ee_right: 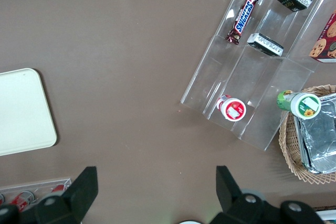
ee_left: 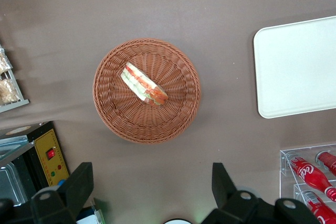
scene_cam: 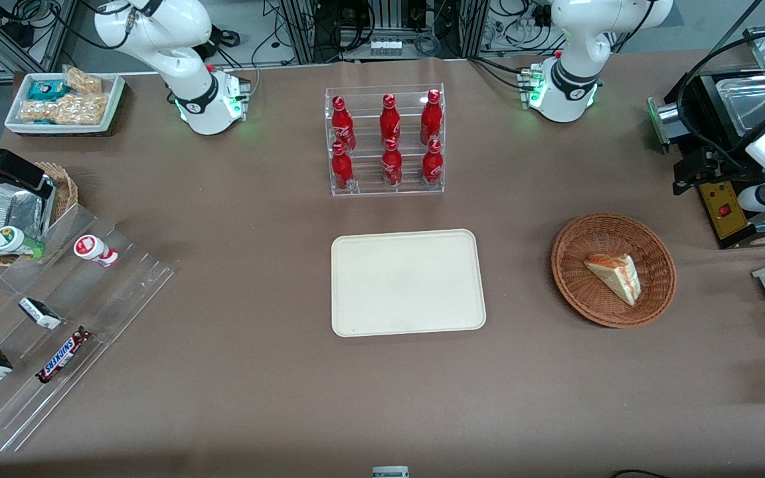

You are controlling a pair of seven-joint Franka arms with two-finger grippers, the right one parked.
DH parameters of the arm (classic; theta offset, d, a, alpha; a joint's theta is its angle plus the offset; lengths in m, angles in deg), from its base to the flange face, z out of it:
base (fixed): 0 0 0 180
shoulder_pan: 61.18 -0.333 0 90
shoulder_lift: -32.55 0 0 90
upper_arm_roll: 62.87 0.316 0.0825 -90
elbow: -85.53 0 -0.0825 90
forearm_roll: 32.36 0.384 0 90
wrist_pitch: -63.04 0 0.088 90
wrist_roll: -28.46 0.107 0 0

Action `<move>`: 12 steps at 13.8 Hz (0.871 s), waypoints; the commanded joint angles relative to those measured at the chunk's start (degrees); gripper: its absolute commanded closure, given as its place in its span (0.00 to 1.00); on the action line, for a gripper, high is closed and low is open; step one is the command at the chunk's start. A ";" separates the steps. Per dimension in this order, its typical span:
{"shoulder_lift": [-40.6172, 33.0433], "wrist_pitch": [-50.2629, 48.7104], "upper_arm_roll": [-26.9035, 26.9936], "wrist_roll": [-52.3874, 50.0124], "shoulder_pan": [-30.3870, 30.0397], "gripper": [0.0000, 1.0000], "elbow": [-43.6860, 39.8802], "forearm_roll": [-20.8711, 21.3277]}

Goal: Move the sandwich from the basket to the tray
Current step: 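Move the left gripper down over the sandwich in the wicker basket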

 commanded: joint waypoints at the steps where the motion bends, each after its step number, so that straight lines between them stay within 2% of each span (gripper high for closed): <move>1: -0.33 -1.08 0.25 -0.59 0.24 0.00 -0.50 0.04; 12: 0.81 -0.38 0.25 -0.68 0.24 0.00 1.95 0.48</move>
